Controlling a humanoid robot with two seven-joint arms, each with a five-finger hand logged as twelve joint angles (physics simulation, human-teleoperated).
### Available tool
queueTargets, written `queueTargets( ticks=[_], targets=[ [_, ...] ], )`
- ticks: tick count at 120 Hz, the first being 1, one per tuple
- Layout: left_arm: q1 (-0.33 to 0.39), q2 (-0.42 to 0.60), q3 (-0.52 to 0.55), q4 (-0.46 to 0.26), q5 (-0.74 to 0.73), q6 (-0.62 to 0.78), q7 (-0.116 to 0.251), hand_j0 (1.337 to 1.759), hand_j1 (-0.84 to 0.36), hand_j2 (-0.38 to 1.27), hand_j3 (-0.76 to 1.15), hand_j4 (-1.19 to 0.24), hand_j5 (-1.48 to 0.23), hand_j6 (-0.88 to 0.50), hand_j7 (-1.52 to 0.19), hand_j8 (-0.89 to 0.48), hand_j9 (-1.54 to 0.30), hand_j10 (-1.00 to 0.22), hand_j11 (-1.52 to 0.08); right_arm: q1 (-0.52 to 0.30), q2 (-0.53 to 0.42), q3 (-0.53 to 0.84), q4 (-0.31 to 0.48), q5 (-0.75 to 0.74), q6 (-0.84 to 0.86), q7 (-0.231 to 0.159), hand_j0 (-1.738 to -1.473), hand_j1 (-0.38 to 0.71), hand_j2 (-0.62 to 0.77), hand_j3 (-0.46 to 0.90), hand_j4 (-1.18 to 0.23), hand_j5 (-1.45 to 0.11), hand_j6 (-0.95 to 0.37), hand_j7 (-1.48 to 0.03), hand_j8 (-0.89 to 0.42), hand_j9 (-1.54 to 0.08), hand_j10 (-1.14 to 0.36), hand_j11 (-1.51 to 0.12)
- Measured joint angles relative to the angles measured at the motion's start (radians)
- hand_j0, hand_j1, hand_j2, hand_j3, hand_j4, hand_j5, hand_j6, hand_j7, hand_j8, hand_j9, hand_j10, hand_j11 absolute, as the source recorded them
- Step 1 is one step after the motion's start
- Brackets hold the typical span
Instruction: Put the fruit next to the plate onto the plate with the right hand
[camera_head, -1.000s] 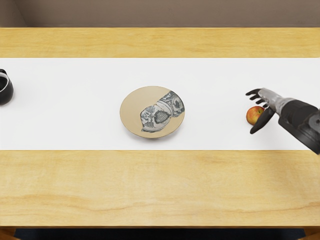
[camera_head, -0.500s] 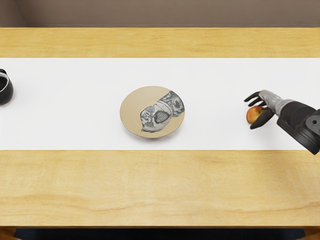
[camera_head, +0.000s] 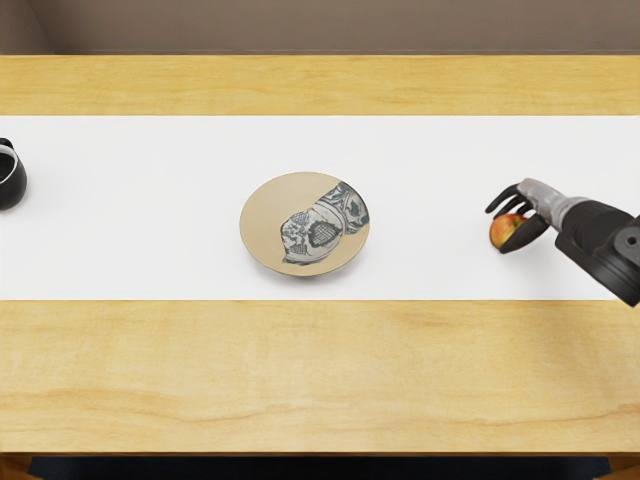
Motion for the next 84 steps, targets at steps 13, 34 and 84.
queueTargets(
  ticks=[13,34,84],
  targets=[
    [0.0,0.0,0.0,0.0,0.0,0.0,0.0,1.658,0.35,0.0,0.0,0.0,0.0,0.0,0.0,0.0,0.0,0.0,0.0,0.004,0.0,0.007,0.007,0.003,0.012,0.0,-1.656,0.23,0.17,0.0,-0.58,-0.78,-0.51,-0.76,-0.37,-0.78,-0.48,-0.78],
    [0.0,0.0,0.0,0.0,0.0,0.0,0.0,1.658,0.35,0.0,0.0,0.0,0.0,0.0,0.0,0.0,0.0,0.0,0.0,0.009,0.006,0.036,0.029,0.015,0.042,0.0,-1.657,0.24,0.27,0.0,-0.61,-0.82,-0.56,-0.8,-0.41,-0.82,-0.52,-0.81],
    [0.0,0.0,0.0,0.0,0.0,0.0,0.0,1.658,0.35,0.0,0.0,0.0,0.0,0.0,0.0,0.0,0.0,0.0,0.0,0.03,0.051,0.09,0.068,0.045,0.081,0.0,-1.658,0.23,0.37,0.0,-0.62,-0.85,-0.61,-0.83,-0.44,-0.84,-0.56,-0.84]
  ],
)
